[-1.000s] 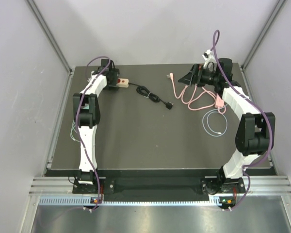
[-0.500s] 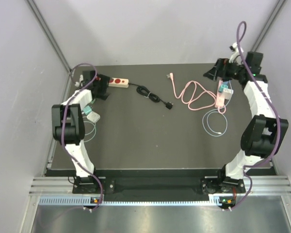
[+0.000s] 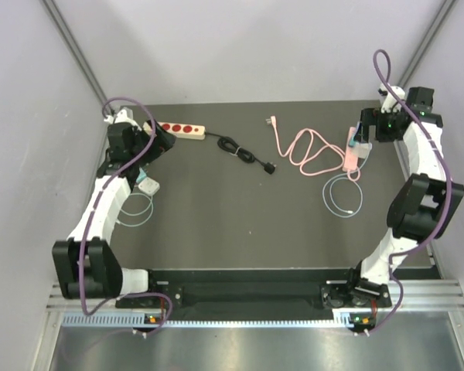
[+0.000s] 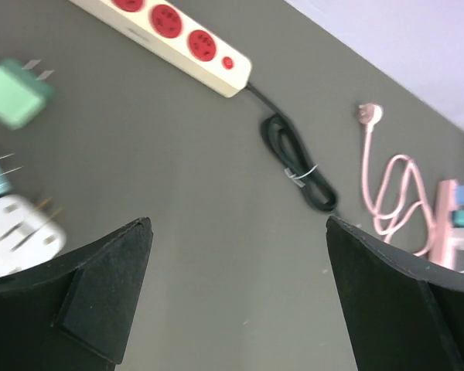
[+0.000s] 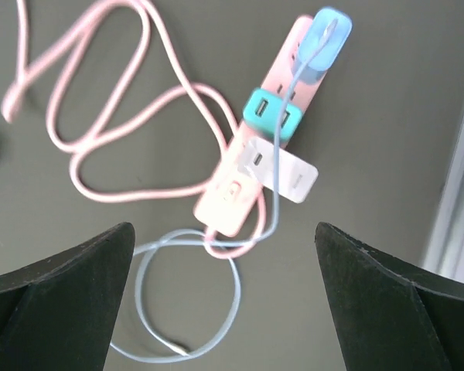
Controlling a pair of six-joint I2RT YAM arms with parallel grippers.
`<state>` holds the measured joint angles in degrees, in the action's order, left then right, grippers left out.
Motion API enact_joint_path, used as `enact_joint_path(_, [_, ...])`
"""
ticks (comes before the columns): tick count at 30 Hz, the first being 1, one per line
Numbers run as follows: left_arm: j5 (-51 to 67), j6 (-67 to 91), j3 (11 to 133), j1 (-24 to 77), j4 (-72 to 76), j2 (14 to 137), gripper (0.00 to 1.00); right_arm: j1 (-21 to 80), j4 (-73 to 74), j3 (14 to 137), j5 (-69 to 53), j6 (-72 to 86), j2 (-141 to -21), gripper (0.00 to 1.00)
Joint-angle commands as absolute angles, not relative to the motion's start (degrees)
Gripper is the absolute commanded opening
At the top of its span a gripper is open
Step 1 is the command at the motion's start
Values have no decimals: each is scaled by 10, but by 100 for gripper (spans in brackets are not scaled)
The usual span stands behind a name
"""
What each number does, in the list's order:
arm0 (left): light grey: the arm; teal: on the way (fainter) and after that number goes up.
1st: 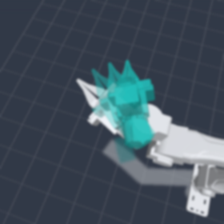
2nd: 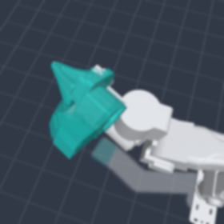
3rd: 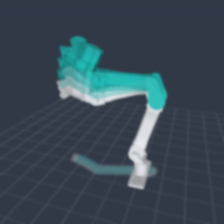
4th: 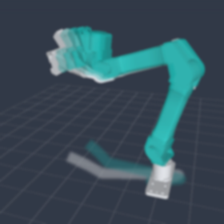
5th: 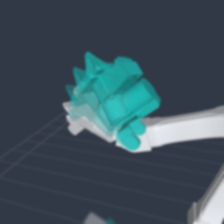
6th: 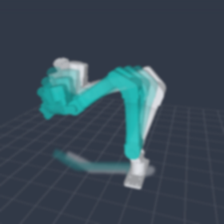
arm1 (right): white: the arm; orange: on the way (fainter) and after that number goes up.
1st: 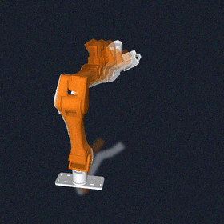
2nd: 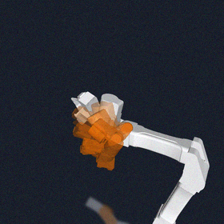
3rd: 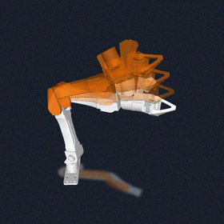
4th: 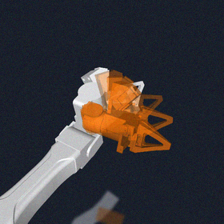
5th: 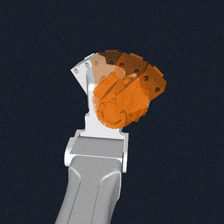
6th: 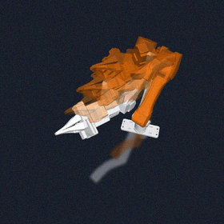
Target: Pull the plug off the socket
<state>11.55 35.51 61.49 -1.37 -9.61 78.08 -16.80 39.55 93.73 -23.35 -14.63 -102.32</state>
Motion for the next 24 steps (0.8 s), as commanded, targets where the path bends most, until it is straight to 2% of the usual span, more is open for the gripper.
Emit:
enact_joint_path(1, [56,265,562,-17,-138,681,99,-199,467,1009,-263,-292,-1037,100])
enact_joint_path(5, [57,242,493,-23,-135,586,99,-240,543,1068,-340,-418,-1070,100])
enact_joint_path(7, [98,239,476,-22,-131,550,99,-252,616,1111,-369,-495,-1106,100])
enact_joint_path(10, [153,246,447,-22,-134,520,99,-256,643,1126,-370,-547,-1127,98])
enact_joint_path(15, [187,274,409,-23,-140,492,99,-251,610,1123,-365,-402,-1135,96])
enact_joint_path(17, [196,293,396,-22,-136,481,99,-242,536,1062,-344,-291,-1108,100])
enact_joint_path(20, [206,322,380,-23,-122,465,99,-221,459,989,-297,-160,-1073,100])
enact_joint_path(23, [208,351,361,-23,-101,455,99,-180,382,927,-227,-56,-1043,100])
enact_joint_path(24, [212,363,356,-23,-90,453,99,-165,372,919,-134,-6,-1042,100])
